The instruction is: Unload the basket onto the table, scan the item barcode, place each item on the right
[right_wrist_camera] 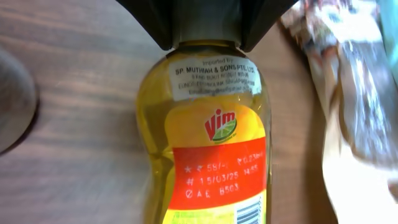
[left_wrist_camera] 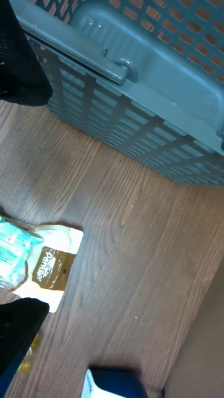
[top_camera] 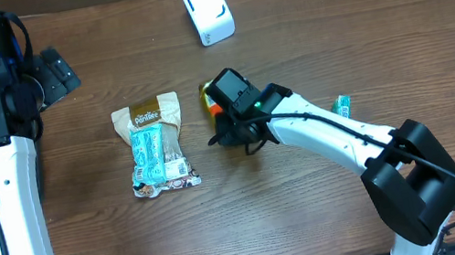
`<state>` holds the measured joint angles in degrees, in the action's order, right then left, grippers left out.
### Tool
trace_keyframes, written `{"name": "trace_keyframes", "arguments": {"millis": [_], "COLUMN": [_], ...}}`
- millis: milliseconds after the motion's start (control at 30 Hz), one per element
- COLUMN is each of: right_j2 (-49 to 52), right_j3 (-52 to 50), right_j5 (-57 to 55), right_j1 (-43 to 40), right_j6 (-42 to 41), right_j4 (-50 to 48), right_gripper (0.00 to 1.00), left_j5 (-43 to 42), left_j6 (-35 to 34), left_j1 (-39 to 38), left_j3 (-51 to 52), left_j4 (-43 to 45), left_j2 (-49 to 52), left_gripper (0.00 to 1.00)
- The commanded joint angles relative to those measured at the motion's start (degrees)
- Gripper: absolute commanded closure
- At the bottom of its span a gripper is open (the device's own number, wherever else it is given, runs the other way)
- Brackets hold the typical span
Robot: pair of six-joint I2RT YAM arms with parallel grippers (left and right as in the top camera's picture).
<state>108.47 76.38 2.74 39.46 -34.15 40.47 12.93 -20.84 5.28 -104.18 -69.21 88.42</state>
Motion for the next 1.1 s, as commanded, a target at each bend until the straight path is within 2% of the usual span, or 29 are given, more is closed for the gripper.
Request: {"name": "trace_keyframes", "arguments": {"millis": [0,167,467,733,1067], "right_j2": [-2.2,-3.7,-3.8,-3.8,-3.7], "right_j3": [1.8,6.8,17.7,24.9,26.0], "right_j5": [3.6,3.4,3.3,3.3,-0.1], "right_j1": [0.2,0.2,0.2,0.2,0.2], "right_j6": [5.2,9.2,11.8,11.8,13.9], "right_j4": [2.9,11.8,27.5,34.1,37.8], "right_gripper": [0.73,0.72,0.73,0.74,0.73], "left_j5": [1.0,1.0,1.0,1.0,1.0], "left_j6": [-0.2,-0.2,-0.2,-0.2,-0.2], "left_j1": [0.0,0.0,0.0,0.0,0.0], "left_j3": [-0.1,-0.1,-0.1,-0.1,-0.1], "left_j4": [0.1,0.1,0.1,0.1,0.1], "left_j2": [0.1,0.1,0.1,0.1,0.1], "left_gripper": [0.0,0.0,0.0,0.0,0.01]}}
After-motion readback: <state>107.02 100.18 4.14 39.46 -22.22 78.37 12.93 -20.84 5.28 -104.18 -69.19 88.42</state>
